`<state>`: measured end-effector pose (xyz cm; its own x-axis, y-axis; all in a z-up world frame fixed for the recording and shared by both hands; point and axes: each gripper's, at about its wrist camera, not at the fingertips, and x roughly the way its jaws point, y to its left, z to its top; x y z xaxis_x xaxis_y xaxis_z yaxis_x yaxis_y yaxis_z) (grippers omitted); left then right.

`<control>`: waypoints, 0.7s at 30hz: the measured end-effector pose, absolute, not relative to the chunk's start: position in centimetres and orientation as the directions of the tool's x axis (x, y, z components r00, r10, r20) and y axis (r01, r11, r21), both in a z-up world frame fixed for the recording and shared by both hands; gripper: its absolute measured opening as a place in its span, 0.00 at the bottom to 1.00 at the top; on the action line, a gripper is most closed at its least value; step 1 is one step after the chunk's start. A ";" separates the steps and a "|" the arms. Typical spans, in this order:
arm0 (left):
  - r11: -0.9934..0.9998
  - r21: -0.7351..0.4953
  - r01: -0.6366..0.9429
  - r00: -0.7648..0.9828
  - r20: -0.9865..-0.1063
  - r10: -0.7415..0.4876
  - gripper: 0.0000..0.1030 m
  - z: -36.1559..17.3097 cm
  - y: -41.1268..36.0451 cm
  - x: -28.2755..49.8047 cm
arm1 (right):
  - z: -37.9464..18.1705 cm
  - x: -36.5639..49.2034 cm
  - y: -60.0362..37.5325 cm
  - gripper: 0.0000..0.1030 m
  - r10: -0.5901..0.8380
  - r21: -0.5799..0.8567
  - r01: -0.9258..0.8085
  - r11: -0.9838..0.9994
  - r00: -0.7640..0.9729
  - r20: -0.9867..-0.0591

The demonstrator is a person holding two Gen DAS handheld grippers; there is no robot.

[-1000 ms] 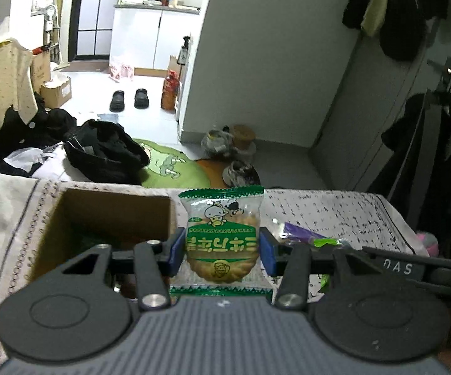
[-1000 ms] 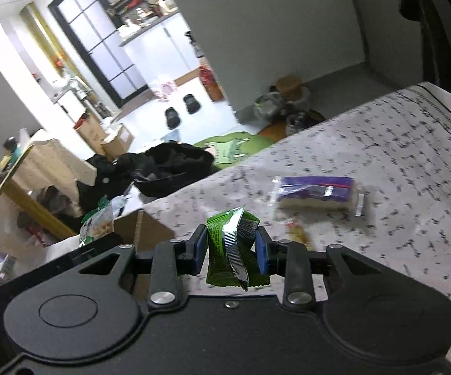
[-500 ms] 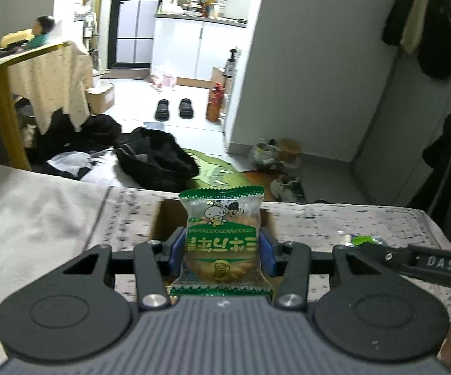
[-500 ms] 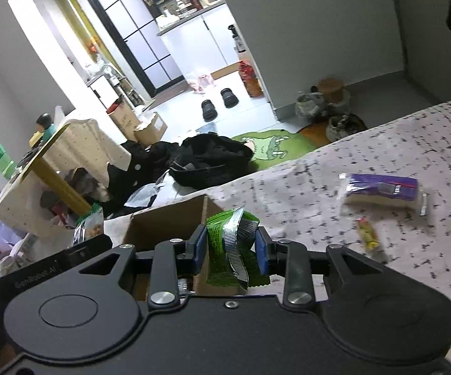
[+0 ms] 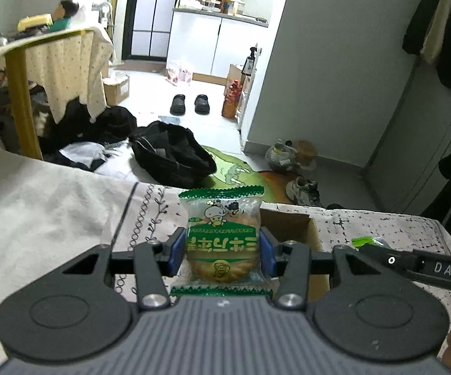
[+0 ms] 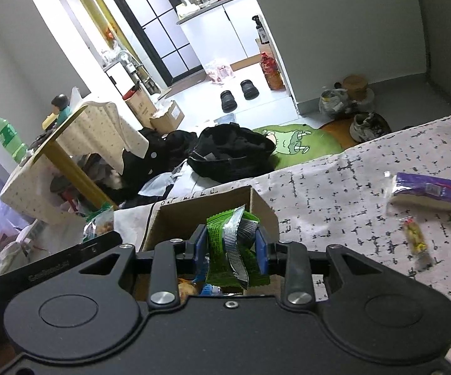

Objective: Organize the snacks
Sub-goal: 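Carry the round cracker pack over the box with the left tool while the right tool carries the green pack, then open the left tool to drop the cracker pack while the right tool drops the green pack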

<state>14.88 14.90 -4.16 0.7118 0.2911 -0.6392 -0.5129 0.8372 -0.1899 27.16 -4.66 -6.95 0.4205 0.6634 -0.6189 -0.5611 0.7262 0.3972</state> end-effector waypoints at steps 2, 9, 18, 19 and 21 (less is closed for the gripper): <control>0.838 -0.185 -0.513 0.710 -0.641 0.293 0.46 -4.4 15.1 15.1 | -7.1 27.2 -4.1 0.31 0.664 0.397 -0.564 0.724 0.415 -0.622; 0.835 -0.203 -0.512 0.699 -0.663 0.268 0.46 -6.1 15.4 16.6 | -7.7 27.8 -2.2 0.31 0.654 0.370 -0.581 0.725 0.412 -0.635; 0.813 -0.214 -0.542 0.680 -0.680 0.274 0.50 -7.6 16.1 17.9 | -8.3 28.8 -1.2 0.31 0.639 0.368 -0.566 0.738 0.410 -0.651; 0.812 -0.217 -0.542 0.682 -0.678 0.274 0.50 -7.6 16.1 17.8 | -8.3 28.8 -1.1 0.31 0.639 0.368 -0.566 0.738 0.411 -0.650; 0.806 -0.220 -0.550 0.680 -0.678 0.278 0.50 -7.4 16.1 17.7 | -8.3 28.9 -1.0 0.31 0.643 0.376 -0.562 0.737 0.409 -0.648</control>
